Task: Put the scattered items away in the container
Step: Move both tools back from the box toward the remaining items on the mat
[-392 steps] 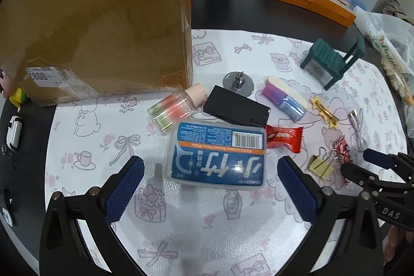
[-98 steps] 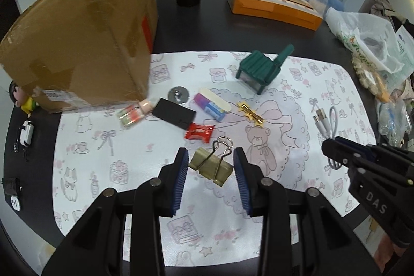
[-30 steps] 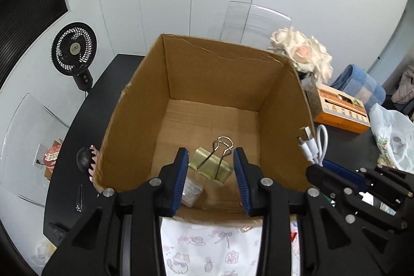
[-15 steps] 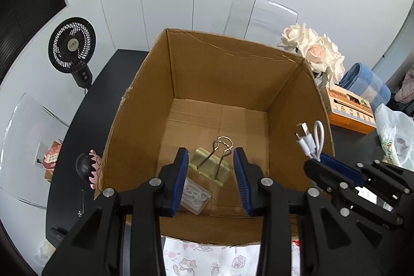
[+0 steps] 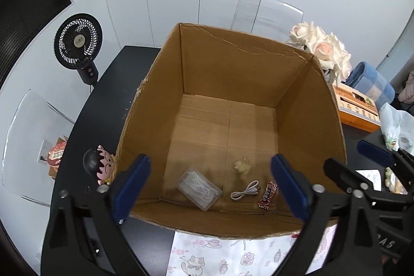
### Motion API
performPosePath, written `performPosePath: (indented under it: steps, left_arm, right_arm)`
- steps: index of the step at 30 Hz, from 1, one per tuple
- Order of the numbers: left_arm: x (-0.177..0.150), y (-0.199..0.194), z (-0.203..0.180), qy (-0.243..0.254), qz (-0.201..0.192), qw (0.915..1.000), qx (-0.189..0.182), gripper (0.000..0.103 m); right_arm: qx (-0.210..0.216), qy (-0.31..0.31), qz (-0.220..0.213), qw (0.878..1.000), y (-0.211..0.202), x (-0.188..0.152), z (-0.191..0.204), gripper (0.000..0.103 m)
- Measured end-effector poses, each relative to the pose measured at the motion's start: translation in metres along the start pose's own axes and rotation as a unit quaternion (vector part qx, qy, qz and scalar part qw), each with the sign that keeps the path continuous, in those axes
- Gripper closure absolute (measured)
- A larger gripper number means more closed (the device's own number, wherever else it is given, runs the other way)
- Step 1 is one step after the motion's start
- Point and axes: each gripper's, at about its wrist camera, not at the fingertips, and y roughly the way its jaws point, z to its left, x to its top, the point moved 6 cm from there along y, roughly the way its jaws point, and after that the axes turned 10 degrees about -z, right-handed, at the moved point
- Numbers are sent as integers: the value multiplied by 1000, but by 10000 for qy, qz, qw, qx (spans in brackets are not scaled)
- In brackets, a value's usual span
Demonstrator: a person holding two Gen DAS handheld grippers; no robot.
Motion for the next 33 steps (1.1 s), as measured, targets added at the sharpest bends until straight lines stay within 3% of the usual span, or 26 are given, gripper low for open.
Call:
performPosePath:
  steps: [6,11,16,18,20,28,33]
  left_arm:
    - [-2,-13,-7,51,-119,9999,-74,0]
    - [-12,-31,-25,68,-246,9994,-218,0]
    - [-23,-49,-46,49,-364,9985,-398,0]
    - [-29,-59,-58,-11,-607,9968,-529,0]
    - [-39,-69,-71,41,-842,9945,-623,0]
    - [-100,-72,-113,71,-356,9961,-805,0]
    - [-153,-62,-148,490,-58,9954,-819,0]
  right_arm:
    - [81,92,-83,9999,-15,-8,-11,19]
    - [3,175,-156,9997,-34,-23,-29,9]
    - [-173,325,-303,9989,-65,-45,-56,7]
    - [-241,412,-382,9981,-80,-55,-67,0]
    - [-325,439,-437,9975,-95,-68,-79,0]
    - [-573,787,-533,9938,-137,-135,-128,0]
    - [-749,926,-361,9922,-142,-189,-154,0]
